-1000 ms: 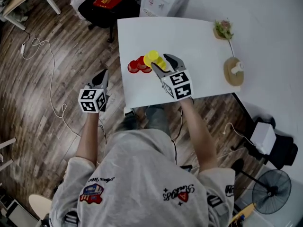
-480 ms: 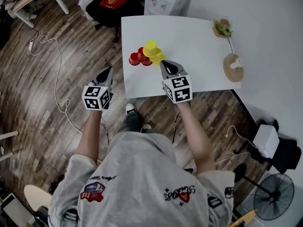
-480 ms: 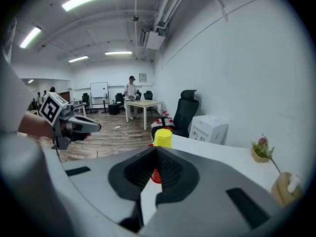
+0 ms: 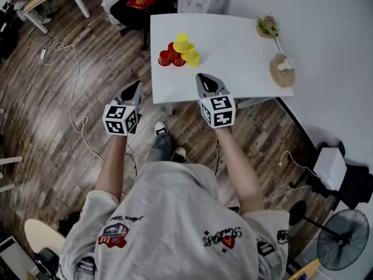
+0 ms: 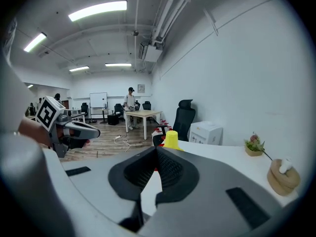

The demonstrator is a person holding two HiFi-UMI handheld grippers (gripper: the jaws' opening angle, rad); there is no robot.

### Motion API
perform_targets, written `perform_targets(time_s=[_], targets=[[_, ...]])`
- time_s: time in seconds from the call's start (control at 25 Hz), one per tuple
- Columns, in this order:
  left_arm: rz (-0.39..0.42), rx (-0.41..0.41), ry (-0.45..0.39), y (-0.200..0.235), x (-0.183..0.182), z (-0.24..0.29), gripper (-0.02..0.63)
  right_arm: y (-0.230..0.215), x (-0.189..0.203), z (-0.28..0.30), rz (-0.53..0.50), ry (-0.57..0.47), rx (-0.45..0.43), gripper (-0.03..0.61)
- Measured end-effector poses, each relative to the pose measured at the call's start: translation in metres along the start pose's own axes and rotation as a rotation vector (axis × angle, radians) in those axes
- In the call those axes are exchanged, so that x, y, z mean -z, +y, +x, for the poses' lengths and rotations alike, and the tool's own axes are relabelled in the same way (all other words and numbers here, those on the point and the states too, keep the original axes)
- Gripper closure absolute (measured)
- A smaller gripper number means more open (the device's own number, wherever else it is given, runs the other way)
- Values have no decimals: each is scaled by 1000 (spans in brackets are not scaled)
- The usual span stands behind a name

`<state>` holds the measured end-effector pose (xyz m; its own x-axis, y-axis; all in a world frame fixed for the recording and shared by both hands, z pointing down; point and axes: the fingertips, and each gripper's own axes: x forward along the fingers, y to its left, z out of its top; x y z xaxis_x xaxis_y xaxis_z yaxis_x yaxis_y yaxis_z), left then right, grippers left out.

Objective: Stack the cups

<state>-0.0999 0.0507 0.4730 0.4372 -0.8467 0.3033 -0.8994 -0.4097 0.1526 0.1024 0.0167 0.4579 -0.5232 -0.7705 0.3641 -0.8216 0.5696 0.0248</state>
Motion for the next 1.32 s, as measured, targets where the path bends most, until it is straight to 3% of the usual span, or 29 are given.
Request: perform_targets(time_s=[0.64,1.32], targets=[[34,-19,-81,-32,-10,-75,607,35,-10,-80,6,-138,68,575],[24,-28,-70,-31,-4,-70,607,34,-17,-77,9,-163,54,575]])
